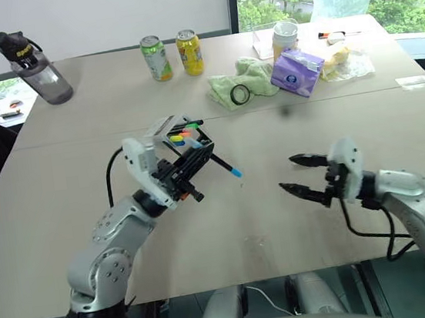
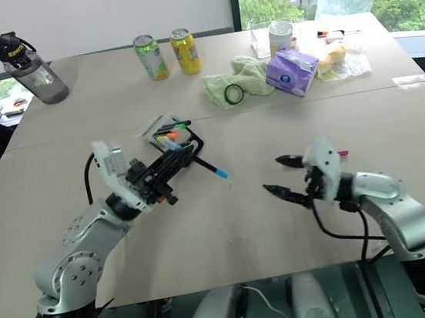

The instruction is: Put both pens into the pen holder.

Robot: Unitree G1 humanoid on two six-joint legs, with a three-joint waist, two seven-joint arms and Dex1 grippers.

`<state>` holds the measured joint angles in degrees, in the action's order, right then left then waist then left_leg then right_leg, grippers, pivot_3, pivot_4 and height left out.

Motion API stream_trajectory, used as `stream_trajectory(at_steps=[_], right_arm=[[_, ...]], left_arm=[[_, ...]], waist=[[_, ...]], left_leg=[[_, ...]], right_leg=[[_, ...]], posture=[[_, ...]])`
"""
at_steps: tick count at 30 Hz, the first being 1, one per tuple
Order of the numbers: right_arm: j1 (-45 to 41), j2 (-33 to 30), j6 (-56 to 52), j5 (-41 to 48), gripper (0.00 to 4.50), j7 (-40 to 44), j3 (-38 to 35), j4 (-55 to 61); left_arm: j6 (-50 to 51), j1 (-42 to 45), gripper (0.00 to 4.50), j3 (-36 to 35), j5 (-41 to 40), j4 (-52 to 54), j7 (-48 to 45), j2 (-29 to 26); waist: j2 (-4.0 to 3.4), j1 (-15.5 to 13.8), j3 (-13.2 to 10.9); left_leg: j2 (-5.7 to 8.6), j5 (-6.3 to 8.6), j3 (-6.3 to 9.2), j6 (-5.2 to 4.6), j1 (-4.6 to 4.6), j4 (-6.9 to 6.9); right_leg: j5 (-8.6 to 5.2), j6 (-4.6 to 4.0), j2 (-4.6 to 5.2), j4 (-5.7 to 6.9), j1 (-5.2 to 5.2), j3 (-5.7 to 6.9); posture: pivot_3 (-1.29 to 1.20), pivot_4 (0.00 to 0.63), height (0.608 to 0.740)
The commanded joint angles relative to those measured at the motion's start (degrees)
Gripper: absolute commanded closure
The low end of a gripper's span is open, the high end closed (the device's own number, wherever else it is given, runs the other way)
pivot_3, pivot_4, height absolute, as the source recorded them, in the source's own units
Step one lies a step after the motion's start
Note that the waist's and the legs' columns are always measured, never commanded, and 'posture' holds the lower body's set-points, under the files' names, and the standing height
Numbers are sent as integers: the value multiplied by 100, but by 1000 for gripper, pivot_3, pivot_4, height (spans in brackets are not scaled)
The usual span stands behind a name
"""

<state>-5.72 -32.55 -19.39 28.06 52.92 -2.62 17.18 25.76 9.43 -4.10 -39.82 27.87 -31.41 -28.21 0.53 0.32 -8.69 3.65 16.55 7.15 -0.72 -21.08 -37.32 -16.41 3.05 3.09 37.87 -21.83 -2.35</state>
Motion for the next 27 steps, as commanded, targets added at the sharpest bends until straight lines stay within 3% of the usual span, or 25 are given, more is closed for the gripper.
stream_trajectory(at_steps=[1,7,14,27], right_arm=[[5,-87,94,635,802,339,-564,70],[177,-260,223,1093,802,911,-886,76],[153,-185,35,1905,802,1047,-1211,175],[-41,-199,33,1874,802,992,-1214,38]], left_arm=[[-871,294,4500,208,1083,213,-46,-106],[-2236,726,4500,1105,3478,10,2,-601],[-2922,457,4500,1271,5078,0,301,-861],[-3420,517,4500,1167,6060,-312,659,-790]], waist=[[-2,29,-2],[-1,14,-4],[-2,38,-8],[-4,-92,-15]], left_leg=[[0,0,-4,-1,0,0],[0,0,-1,-1,-2,4],[-1,1,-2,-2,-3,3],[-2,1,0,-3,-8,0]], right_leg=[[0,0,0,0,0,-1],[0,0,1,-3,0,-1],[0,1,2,-2,-1,-4],[1,1,4,1,-4,1]], posture=[[0,150,740],[0,150,740],[0,150,740],[0,150,740]])
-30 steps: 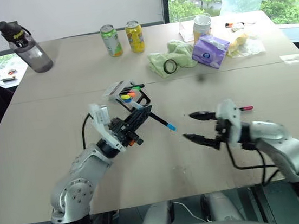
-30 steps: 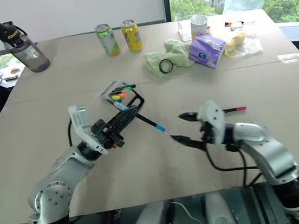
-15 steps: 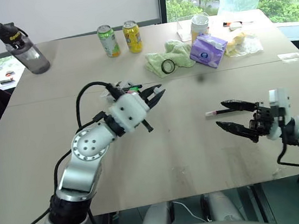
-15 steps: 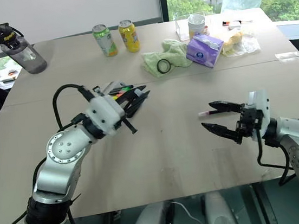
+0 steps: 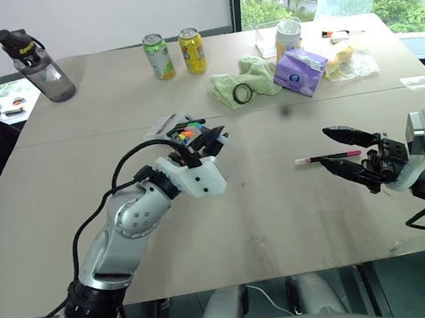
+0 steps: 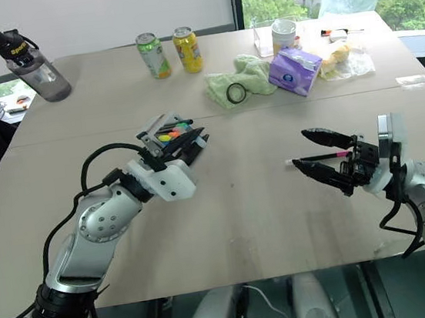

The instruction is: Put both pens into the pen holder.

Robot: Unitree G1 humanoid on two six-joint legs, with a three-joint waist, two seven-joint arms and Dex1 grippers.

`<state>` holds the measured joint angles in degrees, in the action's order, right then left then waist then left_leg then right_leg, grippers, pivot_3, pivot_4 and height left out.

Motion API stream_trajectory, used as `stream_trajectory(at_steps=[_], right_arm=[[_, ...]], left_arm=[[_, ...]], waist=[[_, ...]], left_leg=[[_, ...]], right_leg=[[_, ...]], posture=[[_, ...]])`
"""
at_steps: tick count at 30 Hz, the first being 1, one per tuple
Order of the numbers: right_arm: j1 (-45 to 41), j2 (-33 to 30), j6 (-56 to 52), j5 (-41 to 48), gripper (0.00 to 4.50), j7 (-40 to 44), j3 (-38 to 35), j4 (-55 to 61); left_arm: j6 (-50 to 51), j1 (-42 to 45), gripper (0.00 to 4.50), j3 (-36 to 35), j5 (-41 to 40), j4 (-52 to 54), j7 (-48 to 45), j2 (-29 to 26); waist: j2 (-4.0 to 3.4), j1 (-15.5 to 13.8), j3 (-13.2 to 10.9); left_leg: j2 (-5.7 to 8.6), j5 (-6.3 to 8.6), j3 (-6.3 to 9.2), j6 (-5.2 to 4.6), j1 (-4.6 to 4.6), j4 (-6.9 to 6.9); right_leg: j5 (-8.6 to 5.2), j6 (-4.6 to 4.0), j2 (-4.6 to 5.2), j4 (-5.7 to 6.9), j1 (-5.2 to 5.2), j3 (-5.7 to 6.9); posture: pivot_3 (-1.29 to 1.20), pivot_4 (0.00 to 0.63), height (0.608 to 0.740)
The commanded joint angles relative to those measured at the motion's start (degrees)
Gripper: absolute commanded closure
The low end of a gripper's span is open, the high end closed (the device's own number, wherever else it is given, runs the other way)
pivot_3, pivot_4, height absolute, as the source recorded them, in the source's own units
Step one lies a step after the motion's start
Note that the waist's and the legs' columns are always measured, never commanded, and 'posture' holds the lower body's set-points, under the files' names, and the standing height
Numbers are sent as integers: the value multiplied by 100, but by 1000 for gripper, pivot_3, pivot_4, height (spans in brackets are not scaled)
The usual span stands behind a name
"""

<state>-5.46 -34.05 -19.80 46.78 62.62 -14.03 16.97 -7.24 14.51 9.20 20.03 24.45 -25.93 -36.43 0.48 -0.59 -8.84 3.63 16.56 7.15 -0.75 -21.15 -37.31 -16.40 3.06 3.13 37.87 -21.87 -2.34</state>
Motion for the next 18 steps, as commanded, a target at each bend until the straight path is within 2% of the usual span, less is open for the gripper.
stream_trajectory(at_steps=[1,18], right_arm=[[-64,-55,79,-14,802,22,-76,61],[236,-67,125,-76,802,-125,-197,310]], left_arm=[[-114,11,4500,-195,109,1,128,31],[352,265,4500,-275,161,-604,46,250]], waist=[[0,-3,0],[0,-17,0]], left_leg=[[0,0,0,0,0,0],[0,0,1,0,-1,-3]], right_leg=[[0,0,0,0,0,0],[0,0,-1,5,-1,2]], posture=[[0,150,740],[0,150,740]])
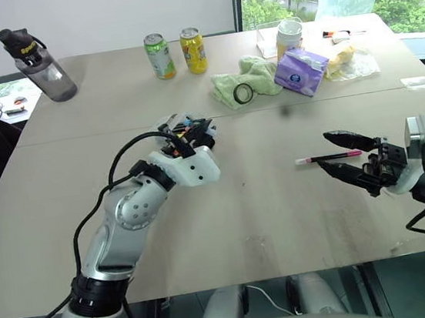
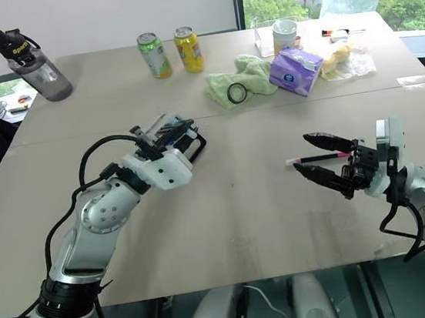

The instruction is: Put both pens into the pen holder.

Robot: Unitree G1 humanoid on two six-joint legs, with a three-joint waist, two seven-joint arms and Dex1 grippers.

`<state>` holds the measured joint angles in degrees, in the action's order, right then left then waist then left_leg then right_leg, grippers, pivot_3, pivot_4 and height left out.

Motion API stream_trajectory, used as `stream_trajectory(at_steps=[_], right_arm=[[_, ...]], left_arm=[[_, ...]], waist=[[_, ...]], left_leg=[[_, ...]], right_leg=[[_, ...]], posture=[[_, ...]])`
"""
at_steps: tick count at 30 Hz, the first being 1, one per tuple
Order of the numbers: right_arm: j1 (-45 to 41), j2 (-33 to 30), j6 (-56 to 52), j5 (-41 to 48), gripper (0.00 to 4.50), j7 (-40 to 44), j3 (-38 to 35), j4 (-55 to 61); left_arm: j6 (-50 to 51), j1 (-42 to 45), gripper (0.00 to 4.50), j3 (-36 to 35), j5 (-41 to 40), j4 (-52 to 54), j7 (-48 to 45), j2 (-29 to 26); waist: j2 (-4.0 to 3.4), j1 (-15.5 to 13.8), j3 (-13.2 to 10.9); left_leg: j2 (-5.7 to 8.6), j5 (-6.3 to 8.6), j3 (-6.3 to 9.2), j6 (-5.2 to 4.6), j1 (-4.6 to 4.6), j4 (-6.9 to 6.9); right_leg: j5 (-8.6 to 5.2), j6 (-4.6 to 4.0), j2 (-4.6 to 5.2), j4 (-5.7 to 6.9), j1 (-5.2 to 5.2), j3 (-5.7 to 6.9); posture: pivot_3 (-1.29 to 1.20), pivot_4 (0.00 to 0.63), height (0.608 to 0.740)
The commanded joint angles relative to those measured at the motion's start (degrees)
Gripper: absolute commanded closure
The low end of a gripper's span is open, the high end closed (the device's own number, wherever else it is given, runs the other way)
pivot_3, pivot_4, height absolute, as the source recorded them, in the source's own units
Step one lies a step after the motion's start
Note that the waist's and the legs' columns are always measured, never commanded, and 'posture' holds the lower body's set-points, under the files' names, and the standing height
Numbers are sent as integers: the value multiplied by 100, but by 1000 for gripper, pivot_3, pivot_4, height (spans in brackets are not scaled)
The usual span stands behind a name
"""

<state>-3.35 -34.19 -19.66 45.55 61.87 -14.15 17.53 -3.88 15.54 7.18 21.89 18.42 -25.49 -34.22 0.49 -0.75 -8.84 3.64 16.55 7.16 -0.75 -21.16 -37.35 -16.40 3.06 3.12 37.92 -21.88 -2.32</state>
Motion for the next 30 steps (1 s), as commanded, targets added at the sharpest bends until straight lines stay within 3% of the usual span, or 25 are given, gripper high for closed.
stream_trajectory(at_steps=[1,7,12,13,14,17,25,30], right_arm=[[46,-54,116,49,802,-62,-202,272],[173,-65,155,52,802,-98,-259,339],[201,-51,223,15,762,-139,-264,338],[197,-38,243,20,762,-149,-269,337],[194,-30,258,32,762,-155,-277,337],[197,-48,277,43,762,-148,-294,322],[119,-65,490,-149,762,-38,-255,-15],[-120,-242,928,-1376,762,-580,-5,-667]], left_arm=[[25,200,4500,-77,-20,-47,6,35],[66,401,4500,-181,72,-428,157,12],[122,879,2252,-84,220,-960,326,100],[89,959,2097,-54,257,-1042,376,123],[21,1030,1476,-7,325,-1107,422,124],[-21,1061,177,49,410,-1162,485,178],[13,576,75,-217,183,-847,387,138],[-10,341,75,-323,-468,-469,111,254]], waist=[[0,-2,0],[0,1,0],[0,-2,0],[0,-1,0],[1,-1,0],[1,10,0],[1,5,1],[1,-3,2]], left_leg=[[0,0,0,0,0,-1],[1,0,0,0,0,-2],[2,0,0,0,0,-6],[2,0,-1,0,0,-7],[3,0,-1,0,0,-7],[3,0,-1,0,-1,-7],[2,-1,-10,0,-27,-10],[5,-1,-9,0,-76,-48]], right_leg=[[0,0,0,0,0,0],[0,0,1,0,0,0],[0,1,-1,4,0,3],[1,1,0,4,0,5],[1,1,0,4,0,5],[1,1,0,5,-2,10],[1,1,-1,16,-38,4],[2,2,1,41,-84,4]], posture=[[0,150,740],[0,150,740],[0,150,740],[0,150,740],[0,150,740],[0,150,740],[0,150,740],[0,150,740]])
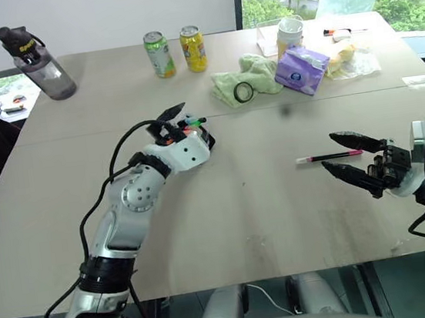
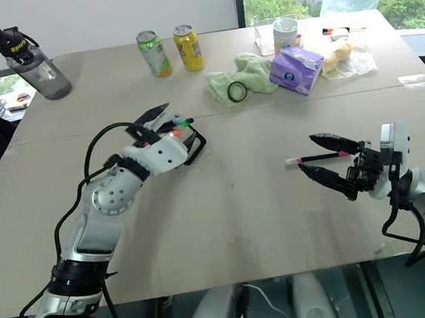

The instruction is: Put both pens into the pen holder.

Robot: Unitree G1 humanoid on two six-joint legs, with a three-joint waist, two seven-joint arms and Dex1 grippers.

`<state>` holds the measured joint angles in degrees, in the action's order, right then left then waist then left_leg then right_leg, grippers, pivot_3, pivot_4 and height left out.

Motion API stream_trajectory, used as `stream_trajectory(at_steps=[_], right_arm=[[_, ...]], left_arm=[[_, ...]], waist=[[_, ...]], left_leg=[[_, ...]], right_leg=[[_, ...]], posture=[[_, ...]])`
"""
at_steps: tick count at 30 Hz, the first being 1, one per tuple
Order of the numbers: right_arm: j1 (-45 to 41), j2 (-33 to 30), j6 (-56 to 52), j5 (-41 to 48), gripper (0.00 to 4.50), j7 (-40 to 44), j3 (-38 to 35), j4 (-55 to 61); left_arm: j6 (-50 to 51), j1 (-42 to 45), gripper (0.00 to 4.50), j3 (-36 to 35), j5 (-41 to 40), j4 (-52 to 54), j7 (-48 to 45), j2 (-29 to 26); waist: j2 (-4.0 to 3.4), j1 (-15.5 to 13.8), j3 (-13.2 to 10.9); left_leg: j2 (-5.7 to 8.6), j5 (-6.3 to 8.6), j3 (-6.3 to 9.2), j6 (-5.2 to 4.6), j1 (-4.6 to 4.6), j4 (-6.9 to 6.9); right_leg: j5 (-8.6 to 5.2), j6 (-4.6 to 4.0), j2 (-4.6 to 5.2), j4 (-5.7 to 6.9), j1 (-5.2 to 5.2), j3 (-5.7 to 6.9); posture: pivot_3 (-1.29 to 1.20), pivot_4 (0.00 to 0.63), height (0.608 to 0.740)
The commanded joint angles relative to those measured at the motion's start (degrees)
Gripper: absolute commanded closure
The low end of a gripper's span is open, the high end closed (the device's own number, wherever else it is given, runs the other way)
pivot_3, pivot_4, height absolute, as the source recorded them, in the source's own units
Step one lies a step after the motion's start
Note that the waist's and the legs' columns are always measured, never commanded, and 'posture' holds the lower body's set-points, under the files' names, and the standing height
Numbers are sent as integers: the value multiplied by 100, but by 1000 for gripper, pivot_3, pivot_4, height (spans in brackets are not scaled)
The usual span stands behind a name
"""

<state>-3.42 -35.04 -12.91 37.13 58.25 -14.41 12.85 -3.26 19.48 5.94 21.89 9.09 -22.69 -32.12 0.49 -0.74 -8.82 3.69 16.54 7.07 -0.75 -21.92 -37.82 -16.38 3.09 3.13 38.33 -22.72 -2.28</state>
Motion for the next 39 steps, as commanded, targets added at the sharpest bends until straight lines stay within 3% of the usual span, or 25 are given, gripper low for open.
stream_trajectory(at_steps=[1,6,9,11,14,17,21,26,27,31,37,39], right_arm=[[-202,-222,472,-868,762,-252,129,-380],[-842,-717,549,-1877,762,-167,772,-1237],[-1391,-1080,731,-2368,762,214,1182,-1883],[-1633,-1158,553,-2374,762,342,1287,-2128],[-2079,-1151,544,-2481,762,624,1480,-2856],[-2342,-1125,609,-2672,762,843,1707,-3324],[-2581,-1032,506,-2796,762,943,1854,-3730],[-2607,-1111,536,-2917,2261,1048,1898,-3817],[-2599,-1111,536,-2920,2855,1053,1879,-3805],[-2489,-1061,468,-2681,4486,1171,1705,-3540],[-2158,-894,-346,-1888,4486,1023,1234,-2411],[-2009,-764,-692,-1479,4486,878,1045,-1815]], left_arm=[[-15,-111,75,-237,-805,573,-332,106],[663,-457,75,-388,-2644,1185,-1504,101],[1987,-844,75,-724,-4407,1767,-2118,-2],[2778,-1023,75,-946,-5315,2039,-2346,-210],[4078,-1256,75,-1363,-6636,2422,-2675,-947],[4541,-1352,75,-1513,-7105,2589,-2877,-1450],[4640,-1351,75,-1560,-7293,2682,-2905,-1614],[4735,-1323,0,-1554,-7381,2754,-2793,-1638],[4739,-1307,0,-1541,-7389,2750,-2769,-1629],[4757,-1221,0,-1441,-7423,2726,-2715,-1552],[4944,-971,0,-1197,-7859,2484,-2119,-715],[4879,-829,0,-1075,-8079,2252,-1547,65]], waist=[[0,-4,0],[-3,40,1],[-3,80,1],[-4,155,-1],[-6,181,-2],[-8,176,-3],[-10,155,-4],[-9,155,-4],[-9,155,-4],[-9,154,-4],[-14,152,-5],[-13,147,-5]], left_leg=[[0,0,0,0,0,-3],[-1,0,-9,0,3,-18],[-4,0,-7,0,3,-26],[-2,0,-15,-1,4,-30],[-11,1,-11,-1,5,-37],[-12,0,-12,-1,7,-37],[-7,1,-14,-1,5,-42],[-8,1,-12,0,6,-41],[-8,1,-12,0,6,-41],[-8,1,-13,0,6,-44],[-8,1,-10,0,2,-45],[-7,1,-9,-1,1,-45]], right_leg=[[0,0,0,3,0,0],[0,0,-1,24,-2,-4],[-1,-1,-4,32,-1,-4],[-1,0,-2,38,-1,-7],[-2,-2,-9,49,-1,-8],[-2,-3,-10,49,0,-8],[-2,-2,-5,45,1,-7],[-2,-3,-6,46,1,-12],[-2,-2,-6,46,1,-14],[-1,-2,-5,47,2,-16],[-1,-2,-3,47,1,-21],[-1,-2,-3,48,1,-20]], posture=[[0,150,740],[0,150,740],[0,150,740],[0,150,740],[0,150,740],[0,150,740],[0,150,740],[0,150,740],[0,150,740],[0,150,740],[0,150,740],[0,150,740]])
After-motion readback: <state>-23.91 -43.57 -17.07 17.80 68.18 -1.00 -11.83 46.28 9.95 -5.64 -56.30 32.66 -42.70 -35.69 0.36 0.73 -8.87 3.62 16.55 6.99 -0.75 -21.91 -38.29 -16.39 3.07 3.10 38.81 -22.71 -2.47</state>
